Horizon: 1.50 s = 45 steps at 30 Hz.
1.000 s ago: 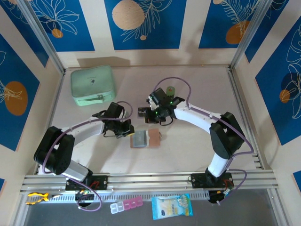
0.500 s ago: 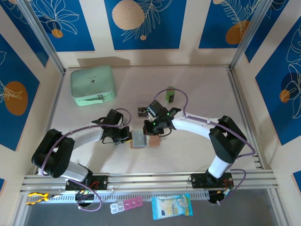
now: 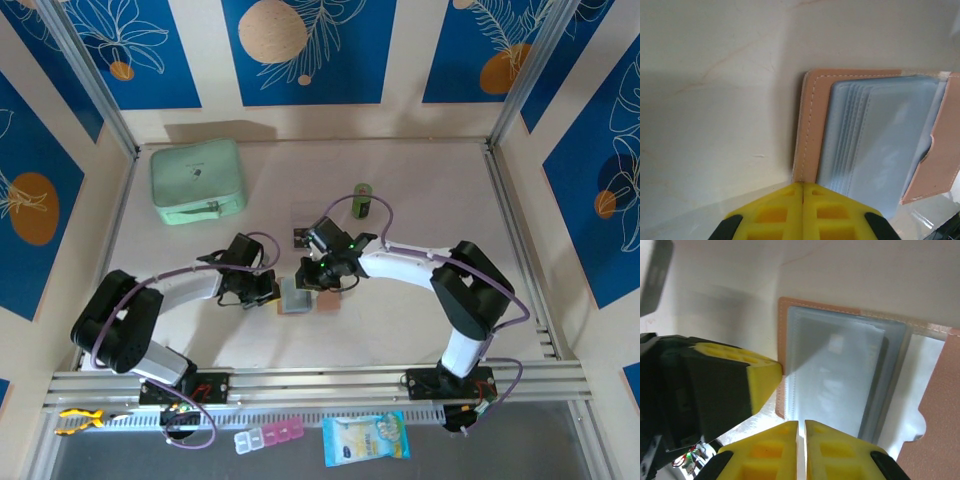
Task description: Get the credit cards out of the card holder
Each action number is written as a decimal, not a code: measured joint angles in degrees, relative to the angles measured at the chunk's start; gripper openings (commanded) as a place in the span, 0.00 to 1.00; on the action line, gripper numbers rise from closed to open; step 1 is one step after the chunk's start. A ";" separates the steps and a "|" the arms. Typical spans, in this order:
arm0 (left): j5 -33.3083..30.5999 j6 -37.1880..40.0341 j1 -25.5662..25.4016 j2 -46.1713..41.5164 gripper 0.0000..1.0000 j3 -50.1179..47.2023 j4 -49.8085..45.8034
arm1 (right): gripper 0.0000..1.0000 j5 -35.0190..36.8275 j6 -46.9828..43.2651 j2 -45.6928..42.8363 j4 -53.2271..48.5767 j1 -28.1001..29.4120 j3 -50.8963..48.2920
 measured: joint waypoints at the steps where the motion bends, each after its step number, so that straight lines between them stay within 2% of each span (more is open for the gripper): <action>1: 0.00 0.00 0.00 0.11 0.00 0.00 0.00 | 0.12 -0.07 0.02 0.50 -0.02 0.00 0.00; 7: -0.02 0.00 0.00 0.15 0.00 -0.04 0.04 | 0.14 -0.57 0.07 2.75 -0.17 -0.02 0.24; 15: -0.02 0.00 0.00 0.15 0.00 -0.13 0.07 | 0.25 -1.11 0.26 4.37 -1.40 -0.02 1.36; 37: -0.04 0.02 -0.02 0.15 0.00 -0.15 0.07 | 0.23 1.84 0.17 3.34 -5.38 -0.87 1.40; 45: -0.07 0.02 -0.02 0.15 0.00 -0.15 0.04 | 0.23 -1.70 0.22 1.90 -1.55 -0.87 1.33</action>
